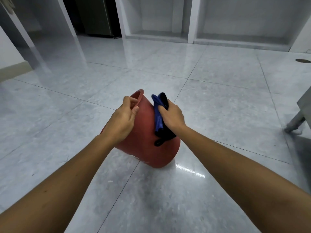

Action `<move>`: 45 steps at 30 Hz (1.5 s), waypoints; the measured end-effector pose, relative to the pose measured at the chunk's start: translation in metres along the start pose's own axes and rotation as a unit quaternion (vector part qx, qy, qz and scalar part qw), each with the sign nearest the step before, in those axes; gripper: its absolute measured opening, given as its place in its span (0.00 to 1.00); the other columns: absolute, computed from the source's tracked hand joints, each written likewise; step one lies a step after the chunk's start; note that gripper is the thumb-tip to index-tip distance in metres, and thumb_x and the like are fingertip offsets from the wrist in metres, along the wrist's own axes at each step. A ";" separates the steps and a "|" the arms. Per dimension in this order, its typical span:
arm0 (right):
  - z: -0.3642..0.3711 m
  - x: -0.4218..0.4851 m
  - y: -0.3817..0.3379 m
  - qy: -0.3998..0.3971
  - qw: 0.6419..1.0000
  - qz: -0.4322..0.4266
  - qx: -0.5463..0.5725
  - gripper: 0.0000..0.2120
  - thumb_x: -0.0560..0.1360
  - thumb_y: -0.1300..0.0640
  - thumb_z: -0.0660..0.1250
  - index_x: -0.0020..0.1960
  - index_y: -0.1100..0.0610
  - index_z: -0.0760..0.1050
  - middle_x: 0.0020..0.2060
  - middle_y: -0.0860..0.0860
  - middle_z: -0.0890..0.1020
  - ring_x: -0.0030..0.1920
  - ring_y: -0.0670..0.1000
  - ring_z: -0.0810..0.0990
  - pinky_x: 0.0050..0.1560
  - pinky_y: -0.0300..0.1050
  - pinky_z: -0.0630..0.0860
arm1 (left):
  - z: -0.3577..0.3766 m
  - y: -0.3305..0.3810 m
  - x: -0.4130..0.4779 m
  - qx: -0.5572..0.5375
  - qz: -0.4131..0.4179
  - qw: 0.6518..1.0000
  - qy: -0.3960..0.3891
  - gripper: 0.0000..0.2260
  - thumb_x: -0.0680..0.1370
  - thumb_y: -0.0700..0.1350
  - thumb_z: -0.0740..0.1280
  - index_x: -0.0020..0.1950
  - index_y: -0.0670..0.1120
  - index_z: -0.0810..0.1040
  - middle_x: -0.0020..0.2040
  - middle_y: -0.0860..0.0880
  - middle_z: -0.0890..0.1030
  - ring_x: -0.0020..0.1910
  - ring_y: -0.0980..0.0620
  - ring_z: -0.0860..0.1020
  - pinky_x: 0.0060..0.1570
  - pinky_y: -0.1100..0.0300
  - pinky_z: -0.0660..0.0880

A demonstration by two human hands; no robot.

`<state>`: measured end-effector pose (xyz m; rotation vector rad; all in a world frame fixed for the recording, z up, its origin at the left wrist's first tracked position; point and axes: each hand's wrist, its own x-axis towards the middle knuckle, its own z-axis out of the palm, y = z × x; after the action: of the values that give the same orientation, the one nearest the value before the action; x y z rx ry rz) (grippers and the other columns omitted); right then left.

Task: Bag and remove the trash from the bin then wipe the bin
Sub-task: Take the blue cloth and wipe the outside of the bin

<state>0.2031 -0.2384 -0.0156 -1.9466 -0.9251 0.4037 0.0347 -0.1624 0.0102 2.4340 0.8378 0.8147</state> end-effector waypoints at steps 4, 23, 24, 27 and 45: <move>-0.017 -0.007 0.046 -0.020 0.980 0.191 -0.043 0.16 0.78 0.49 0.57 0.60 0.55 0.75 0.54 0.57 0.81 0.54 0.60 0.79 0.54 0.48 0.74 | -0.009 -0.006 -0.014 0.128 0.083 0.988 -0.030 0.19 0.80 0.58 0.48 0.71 0.66 0.56 0.47 0.52 0.81 0.43 0.48 0.78 0.40 0.57 0.69; -0.013 -0.019 0.065 -0.091 0.969 0.210 -0.090 0.15 0.76 0.50 0.59 0.57 0.56 0.76 0.53 0.57 0.82 0.54 0.60 0.79 0.53 0.47 0.73 | -0.002 0.007 0.005 0.069 0.005 0.998 0.007 0.07 0.81 0.55 0.52 0.55 0.55 0.65 0.30 0.50 0.76 0.28 0.52 0.74 0.26 0.60 0.64; -0.014 -0.019 0.068 -0.092 0.970 0.212 -0.080 0.15 0.76 0.49 0.60 0.56 0.56 0.77 0.51 0.57 0.82 0.52 0.59 0.79 0.53 0.48 0.74 | 0.001 0.012 0.010 0.073 0.017 0.997 0.006 0.07 0.81 0.56 0.53 0.54 0.55 0.65 0.31 0.50 0.77 0.29 0.52 0.75 0.27 0.59 0.66; -0.019 -0.003 0.054 -0.053 0.982 0.179 -0.005 0.11 0.75 0.48 0.61 0.50 0.54 0.76 0.45 0.55 0.81 0.47 0.58 0.79 0.47 0.45 0.72 | 0.013 0.031 0.020 -0.012 0.016 0.999 -0.029 0.09 0.79 0.57 0.57 0.57 0.59 0.70 0.36 0.53 0.81 0.34 0.60 0.79 0.35 0.62 0.74; -0.018 0.013 0.014 0.040 0.866 0.341 0.363 0.10 0.78 0.55 0.61 0.46 0.56 0.81 0.38 0.46 0.81 0.55 0.56 0.80 0.59 0.49 0.76 | 0.016 -0.001 -0.076 0.176 0.229 0.947 -0.144 0.32 0.75 0.64 0.55 0.66 0.40 0.70 0.51 0.45 0.83 0.47 0.47 0.82 0.54 0.50 0.77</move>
<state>0.2286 -0.2442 -0.0166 -1.4878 0.0500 0.9164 -0.0047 -0.2152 -0.0312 3.0326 0.3255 0.4605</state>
